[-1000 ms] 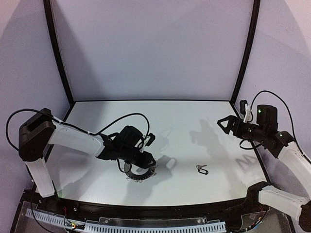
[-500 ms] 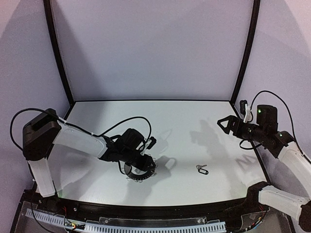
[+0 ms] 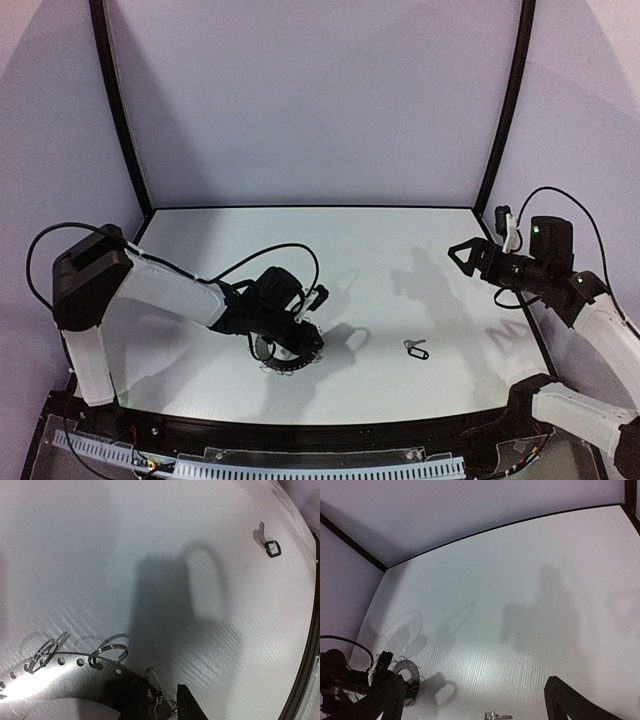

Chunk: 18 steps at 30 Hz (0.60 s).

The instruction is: Put the keys on the keyring

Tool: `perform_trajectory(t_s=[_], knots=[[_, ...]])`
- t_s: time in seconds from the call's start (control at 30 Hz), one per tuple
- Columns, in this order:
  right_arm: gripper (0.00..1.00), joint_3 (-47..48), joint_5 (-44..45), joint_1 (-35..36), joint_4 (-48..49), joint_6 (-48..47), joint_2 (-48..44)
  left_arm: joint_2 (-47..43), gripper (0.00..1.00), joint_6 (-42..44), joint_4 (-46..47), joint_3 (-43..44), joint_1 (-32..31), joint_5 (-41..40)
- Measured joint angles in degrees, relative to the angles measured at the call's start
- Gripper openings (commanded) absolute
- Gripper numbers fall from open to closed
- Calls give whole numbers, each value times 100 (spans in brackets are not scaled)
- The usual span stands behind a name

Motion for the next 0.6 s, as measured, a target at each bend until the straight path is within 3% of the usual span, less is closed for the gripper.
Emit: perform_trajectory(t_s=[0.17, 0.3, 0.6], knots=[[98, 0, 0, 0, 0, 0, -23, 0, 17, 13, 11, 0, 0, -6], [98, 0, 0, 0, -2, 0, -31, 2, 2, 3, 15, 0, -2, -45], [98, -3, -60, 0, -2, -10, -58, -22, 1, 191, 54, -13, -2, -70]])
